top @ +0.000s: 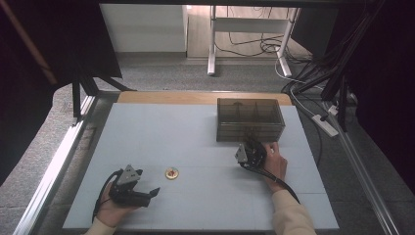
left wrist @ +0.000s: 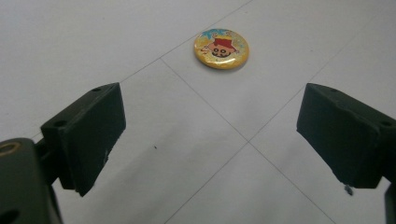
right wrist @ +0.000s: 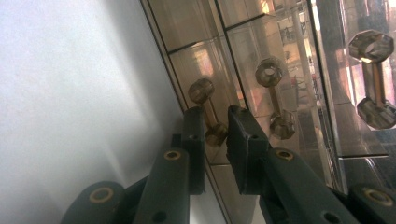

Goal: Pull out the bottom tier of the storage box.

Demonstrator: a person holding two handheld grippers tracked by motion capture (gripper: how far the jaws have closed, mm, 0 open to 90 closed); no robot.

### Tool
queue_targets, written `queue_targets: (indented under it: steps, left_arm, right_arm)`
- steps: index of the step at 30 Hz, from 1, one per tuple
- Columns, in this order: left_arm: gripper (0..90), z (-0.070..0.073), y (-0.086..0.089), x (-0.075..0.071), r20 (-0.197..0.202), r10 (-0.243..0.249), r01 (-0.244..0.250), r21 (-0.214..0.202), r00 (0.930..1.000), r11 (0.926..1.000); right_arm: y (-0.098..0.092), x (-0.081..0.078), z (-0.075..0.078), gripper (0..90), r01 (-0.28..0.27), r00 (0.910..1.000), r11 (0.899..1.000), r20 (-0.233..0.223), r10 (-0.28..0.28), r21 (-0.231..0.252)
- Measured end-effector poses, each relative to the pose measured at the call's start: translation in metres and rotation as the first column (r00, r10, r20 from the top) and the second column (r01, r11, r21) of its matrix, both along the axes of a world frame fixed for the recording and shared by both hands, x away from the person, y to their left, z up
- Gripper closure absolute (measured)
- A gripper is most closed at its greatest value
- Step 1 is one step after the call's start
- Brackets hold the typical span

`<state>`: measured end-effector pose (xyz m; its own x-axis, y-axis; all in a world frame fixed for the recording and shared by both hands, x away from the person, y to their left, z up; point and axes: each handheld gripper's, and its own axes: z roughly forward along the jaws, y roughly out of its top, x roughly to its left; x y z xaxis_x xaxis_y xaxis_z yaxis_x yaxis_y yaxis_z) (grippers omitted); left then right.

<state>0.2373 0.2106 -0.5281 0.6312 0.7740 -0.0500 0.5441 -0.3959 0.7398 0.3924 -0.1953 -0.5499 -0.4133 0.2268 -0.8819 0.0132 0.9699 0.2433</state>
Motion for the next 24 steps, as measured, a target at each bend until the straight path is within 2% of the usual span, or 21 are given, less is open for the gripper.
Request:
queue_targets:
  steps: [21, 22, 24]
  left_arm:
    - [8.1, 0.0001, 0.0009, 0.0002, 0.001, 0.002, -0.002, -0.001, 1.0, 1.0]
    - [8.1, 0.0002, 0.0009, 0.0002, 0.001, 0.002, -0.002, -0.001, 1.0, 1.0]
    - [8.1, 0.0001, 0.0011, 0.0002, 0.001, 0.003, -0.003, 0.0, 1.0, 1.0]
  right_arm:
    - [0.0008, -0.0022, -0.0017, 78.6, 0.0, 0.9996, 0.999, 0.027, 0.001, -0.032]
    - [0.0004, -0.0015, -0.0002, 78.7, -0.013, 0.9998, 0.999, -0.013, 0.013, -0.032]
    - [0.0001, -0.0015, -0.0003, 78.8, -0.013, 0.9998, 0.999, -0.016, 0.012, -0.031]
